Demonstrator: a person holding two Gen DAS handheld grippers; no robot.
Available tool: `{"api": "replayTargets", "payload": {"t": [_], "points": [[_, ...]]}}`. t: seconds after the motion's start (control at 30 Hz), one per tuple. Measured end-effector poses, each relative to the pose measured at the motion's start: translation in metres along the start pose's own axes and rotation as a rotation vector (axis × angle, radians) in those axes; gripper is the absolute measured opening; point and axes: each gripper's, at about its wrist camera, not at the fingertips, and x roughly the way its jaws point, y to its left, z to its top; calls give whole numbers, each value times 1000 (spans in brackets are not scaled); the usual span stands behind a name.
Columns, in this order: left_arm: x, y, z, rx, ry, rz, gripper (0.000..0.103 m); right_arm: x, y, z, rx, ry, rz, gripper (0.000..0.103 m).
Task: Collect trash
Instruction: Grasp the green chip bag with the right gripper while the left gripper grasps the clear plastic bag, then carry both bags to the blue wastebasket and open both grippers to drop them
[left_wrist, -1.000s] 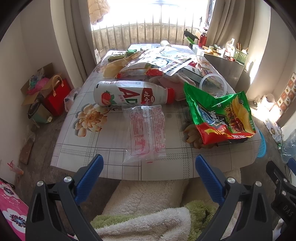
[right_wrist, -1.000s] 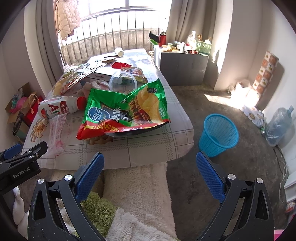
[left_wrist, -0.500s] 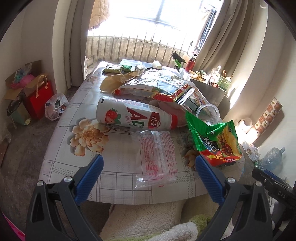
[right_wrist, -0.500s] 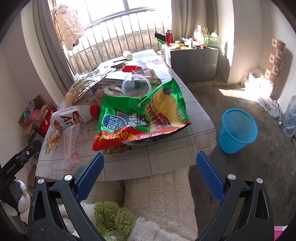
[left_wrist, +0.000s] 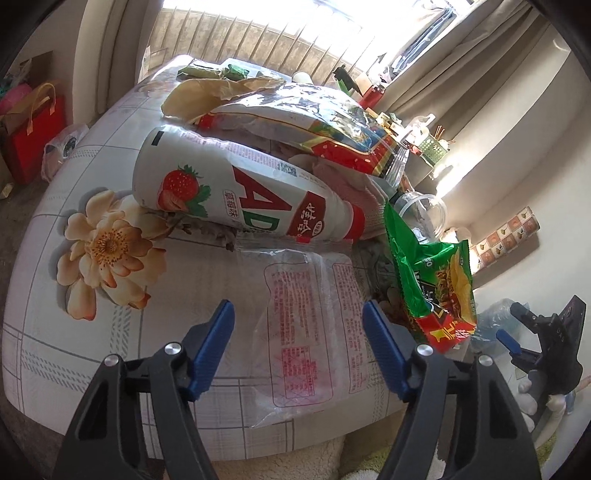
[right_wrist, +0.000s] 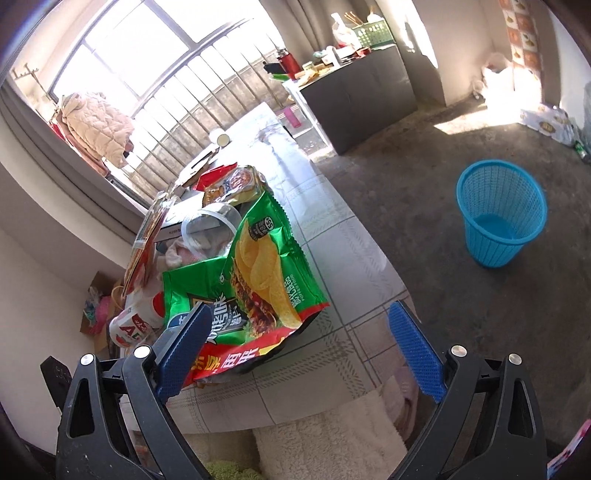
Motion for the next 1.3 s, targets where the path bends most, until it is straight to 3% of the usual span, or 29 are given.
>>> {"api": "replayTargets", "payload": {"t": [0.07, 0.37, 0.43, 0.67, 0.77, 0.83, 0.93, 1.3], "points": [[9, 0, 3, 7, 18, 9, 66, 16, -5, 12, 3, 50, 69, 92], [30, -2, 1, 49, 72, 64, 40, 72, -12, 44, -103, 198, 134, 92], [31, -1, -1, 51, 76, 70, 37, 77, -14, 47, -117, 227, 151, 87], [28, -4, -6, 81, 60, 98, 26, 79, -18, 50, -152, 294, 215, 61], [25, -6, -9, 89, 52, 105, 23, 78, -15, 46, -167, 315, 215, 43], [22, -7, -11, 95, 45, 109, 21, 76, -14, 41, -175, 326, 217, 25], [17, -8, -13, 94, 37, 110, 17, 69, -13, 35, -163, 327, 245, 15], [-34, -26, -18, 123, -39, 108, 13, -7, -27, 16, -74, 190, 393, 9]]}}
